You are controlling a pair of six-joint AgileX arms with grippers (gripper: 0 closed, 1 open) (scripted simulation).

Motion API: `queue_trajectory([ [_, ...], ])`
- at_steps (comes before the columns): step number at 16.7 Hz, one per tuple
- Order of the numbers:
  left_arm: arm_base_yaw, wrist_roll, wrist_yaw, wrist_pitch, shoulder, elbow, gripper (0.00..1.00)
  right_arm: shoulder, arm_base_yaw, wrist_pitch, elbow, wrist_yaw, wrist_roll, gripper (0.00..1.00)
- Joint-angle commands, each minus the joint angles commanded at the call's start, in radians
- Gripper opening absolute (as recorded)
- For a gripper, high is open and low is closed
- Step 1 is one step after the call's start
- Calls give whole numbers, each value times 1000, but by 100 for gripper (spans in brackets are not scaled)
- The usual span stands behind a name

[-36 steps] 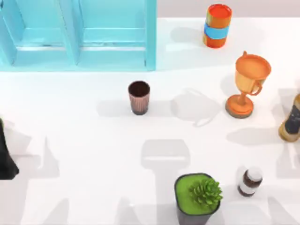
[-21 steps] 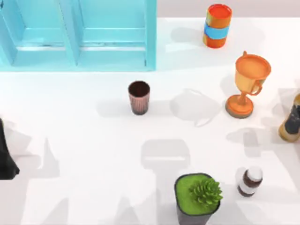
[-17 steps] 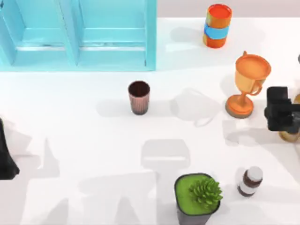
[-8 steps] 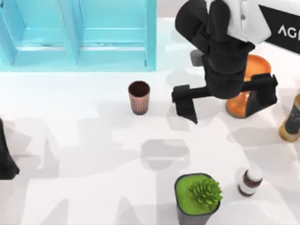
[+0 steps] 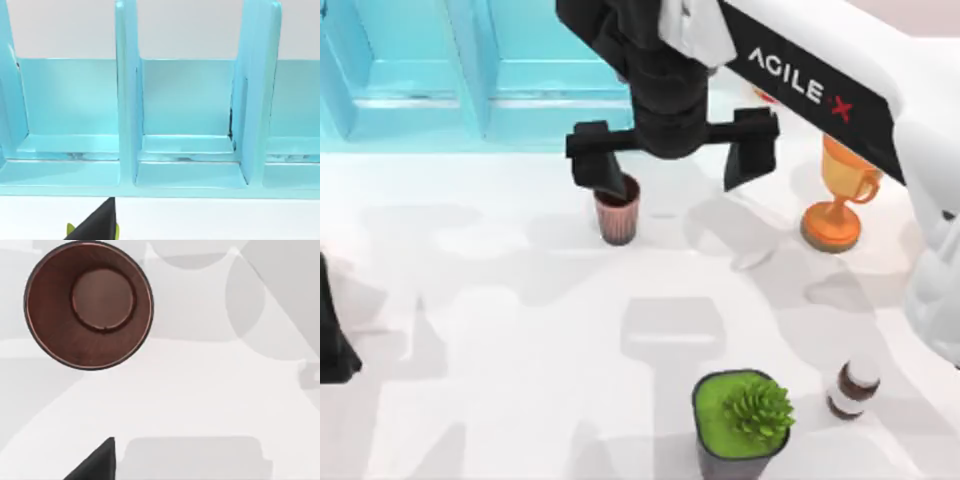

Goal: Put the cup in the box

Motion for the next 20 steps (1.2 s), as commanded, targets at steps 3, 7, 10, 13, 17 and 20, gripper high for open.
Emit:
queue_trajectory([
  [3,0,0,0,0,0,0,100,55,18,-1,147,15,34,100],
  [7,0,0,0,0,0,0,100,71,23,3,199,20,46,100],
  [10,0,0,0,0,0,0,100,71,23,3,199,20,46,100],
  [13,0,0,0,0,0,0,100,69,17,19,182,19,42,100],
  [17,0,0,0,0,0,0,100,87,3,174,51,16,27,100],
  [20,0,0,0,0,0,0,100,106,-9,312,-63,14,15,100],
])
